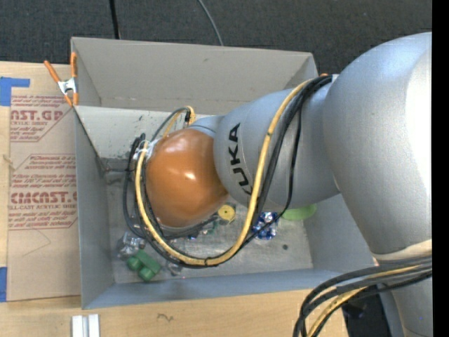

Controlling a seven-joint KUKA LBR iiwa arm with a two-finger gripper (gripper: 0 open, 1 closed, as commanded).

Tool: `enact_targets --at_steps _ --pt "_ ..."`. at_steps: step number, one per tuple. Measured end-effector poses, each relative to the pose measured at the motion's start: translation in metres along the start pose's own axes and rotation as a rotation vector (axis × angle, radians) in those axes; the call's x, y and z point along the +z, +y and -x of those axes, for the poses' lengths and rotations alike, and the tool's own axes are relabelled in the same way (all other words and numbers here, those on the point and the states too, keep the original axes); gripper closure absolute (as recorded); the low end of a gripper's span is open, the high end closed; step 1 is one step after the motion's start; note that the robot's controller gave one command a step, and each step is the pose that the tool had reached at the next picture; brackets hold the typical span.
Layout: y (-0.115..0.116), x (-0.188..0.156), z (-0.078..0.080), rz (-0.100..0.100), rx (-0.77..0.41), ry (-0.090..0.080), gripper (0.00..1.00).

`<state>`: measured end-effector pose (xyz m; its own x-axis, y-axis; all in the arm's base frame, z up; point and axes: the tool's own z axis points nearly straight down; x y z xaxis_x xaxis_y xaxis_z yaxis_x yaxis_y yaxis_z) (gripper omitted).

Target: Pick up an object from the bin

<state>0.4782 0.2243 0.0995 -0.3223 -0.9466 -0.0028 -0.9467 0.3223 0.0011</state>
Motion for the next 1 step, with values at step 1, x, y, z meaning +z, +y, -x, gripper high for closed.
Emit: enact_targets --at_steps 1 --pt "0.0050 0.0287 0.0201 0.000 -0.158 0.004 0.00"
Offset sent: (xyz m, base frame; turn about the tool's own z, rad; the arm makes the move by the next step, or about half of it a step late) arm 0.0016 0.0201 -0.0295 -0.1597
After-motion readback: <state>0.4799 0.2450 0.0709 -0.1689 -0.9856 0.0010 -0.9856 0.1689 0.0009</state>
